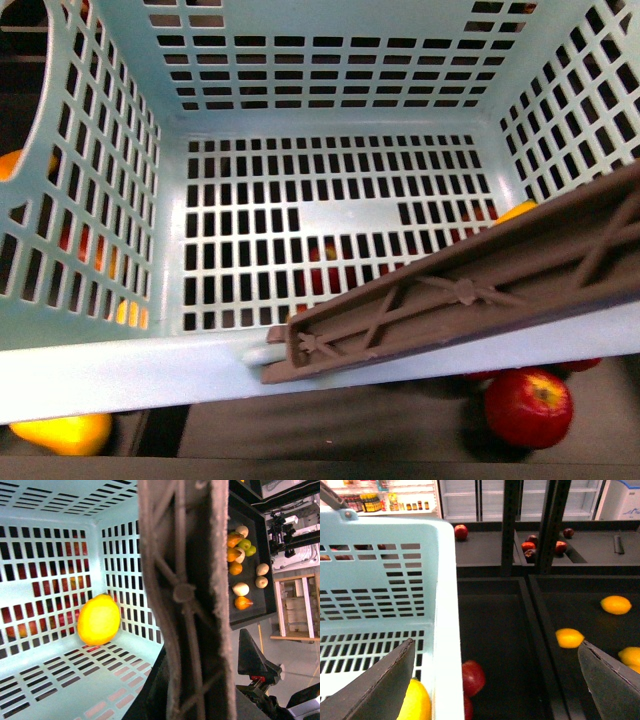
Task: Pick lemon and mango into basket
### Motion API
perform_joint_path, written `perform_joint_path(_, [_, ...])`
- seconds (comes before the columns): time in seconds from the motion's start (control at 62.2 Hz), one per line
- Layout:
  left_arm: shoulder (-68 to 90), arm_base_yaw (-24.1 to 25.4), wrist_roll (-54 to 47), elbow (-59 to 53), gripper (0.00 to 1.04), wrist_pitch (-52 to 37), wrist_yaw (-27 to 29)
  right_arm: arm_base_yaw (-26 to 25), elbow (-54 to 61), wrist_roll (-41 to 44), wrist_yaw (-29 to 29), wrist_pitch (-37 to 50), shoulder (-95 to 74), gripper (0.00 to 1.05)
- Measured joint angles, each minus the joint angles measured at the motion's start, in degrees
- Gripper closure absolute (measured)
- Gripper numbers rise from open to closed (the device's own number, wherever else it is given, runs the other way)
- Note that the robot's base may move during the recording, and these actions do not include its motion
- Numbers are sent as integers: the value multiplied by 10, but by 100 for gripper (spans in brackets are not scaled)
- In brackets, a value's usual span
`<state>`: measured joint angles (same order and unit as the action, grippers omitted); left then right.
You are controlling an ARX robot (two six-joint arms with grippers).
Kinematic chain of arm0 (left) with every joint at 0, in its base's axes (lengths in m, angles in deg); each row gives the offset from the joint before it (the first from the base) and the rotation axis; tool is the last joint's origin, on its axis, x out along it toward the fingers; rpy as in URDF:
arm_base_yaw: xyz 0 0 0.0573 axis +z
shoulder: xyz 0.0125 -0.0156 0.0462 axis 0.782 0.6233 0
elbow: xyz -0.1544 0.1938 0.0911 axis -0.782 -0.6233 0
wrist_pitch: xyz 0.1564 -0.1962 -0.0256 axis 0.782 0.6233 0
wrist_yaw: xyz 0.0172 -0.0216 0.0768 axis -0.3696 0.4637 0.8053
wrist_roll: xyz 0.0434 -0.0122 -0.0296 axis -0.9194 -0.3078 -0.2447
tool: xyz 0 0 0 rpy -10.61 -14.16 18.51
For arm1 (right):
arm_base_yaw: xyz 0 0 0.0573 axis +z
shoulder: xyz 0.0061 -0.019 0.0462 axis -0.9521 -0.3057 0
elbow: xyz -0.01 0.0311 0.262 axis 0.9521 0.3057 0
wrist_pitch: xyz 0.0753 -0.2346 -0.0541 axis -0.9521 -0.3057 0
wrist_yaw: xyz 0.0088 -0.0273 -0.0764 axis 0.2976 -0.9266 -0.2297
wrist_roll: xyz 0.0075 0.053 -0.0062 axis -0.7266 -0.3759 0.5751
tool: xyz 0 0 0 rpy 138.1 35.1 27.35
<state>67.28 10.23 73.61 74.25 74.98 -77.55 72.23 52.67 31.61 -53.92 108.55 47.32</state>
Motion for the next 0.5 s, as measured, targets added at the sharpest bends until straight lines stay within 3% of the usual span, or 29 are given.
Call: perform_joint_path(0.498, [0, 2, 2, 0, 100, 0, 1, 0, 1, 0, 2, 0, 1, 9])
